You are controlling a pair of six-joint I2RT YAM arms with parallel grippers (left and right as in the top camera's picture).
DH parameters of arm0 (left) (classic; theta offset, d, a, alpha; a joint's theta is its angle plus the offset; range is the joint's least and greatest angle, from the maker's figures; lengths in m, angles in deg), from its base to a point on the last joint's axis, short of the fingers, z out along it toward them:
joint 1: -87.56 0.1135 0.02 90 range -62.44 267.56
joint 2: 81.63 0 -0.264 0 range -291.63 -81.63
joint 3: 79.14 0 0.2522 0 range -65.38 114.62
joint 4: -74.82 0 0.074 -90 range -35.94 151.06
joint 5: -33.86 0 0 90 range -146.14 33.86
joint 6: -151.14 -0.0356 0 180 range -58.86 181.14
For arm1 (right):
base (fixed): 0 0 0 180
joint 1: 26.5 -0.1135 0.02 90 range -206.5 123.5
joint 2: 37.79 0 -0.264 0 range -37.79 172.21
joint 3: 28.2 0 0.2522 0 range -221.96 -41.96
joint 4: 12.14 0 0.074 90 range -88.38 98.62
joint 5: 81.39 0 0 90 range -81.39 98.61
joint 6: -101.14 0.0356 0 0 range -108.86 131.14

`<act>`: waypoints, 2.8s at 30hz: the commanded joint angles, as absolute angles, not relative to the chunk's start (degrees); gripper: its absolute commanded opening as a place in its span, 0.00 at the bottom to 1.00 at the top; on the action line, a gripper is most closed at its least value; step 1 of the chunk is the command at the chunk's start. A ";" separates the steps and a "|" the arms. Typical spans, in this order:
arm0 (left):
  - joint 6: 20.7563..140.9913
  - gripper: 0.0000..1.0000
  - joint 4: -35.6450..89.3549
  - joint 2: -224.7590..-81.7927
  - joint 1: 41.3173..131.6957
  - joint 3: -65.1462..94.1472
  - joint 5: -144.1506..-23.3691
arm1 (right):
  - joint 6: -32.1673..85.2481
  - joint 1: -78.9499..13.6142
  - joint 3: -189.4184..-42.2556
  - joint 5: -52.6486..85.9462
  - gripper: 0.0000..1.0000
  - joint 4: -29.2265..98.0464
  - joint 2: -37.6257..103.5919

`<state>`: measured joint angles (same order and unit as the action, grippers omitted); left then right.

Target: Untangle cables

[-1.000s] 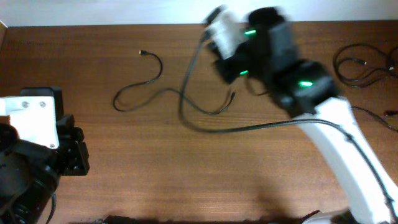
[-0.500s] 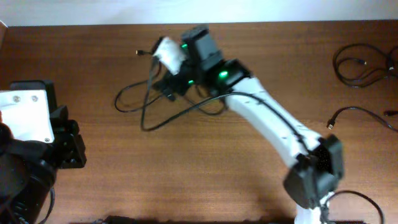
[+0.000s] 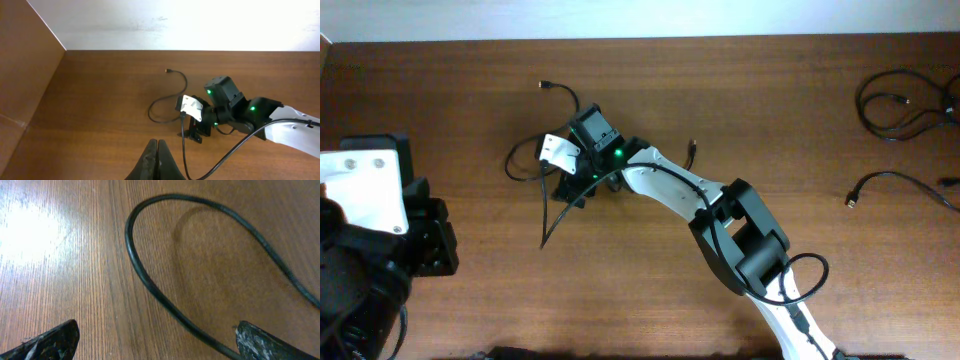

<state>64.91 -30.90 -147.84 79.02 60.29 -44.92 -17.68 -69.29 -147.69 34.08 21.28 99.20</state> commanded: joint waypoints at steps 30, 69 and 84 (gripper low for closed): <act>65.85 0.00 -34.73 -147.93 79.20 60.25 -46.45 | -2.57 -63.19 -154.38 26.30 0.99 56.71 93.54; 65.87 0.00 -32.63 -147.93 79.20 60.25 -47.37 | 10.85 -39.06 -199.80 1.36 0.04 71.32 56.75; 65.83 0.00 -32.50 -147.93 79.20 60.25 -47.32 | 42.04 11.73 -183.28 -14.18 0.04 78.68 50.11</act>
<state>65.52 -31.51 -147.84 79.02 60.29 -47.15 39.52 9.00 -189.92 -17.35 81.78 49.63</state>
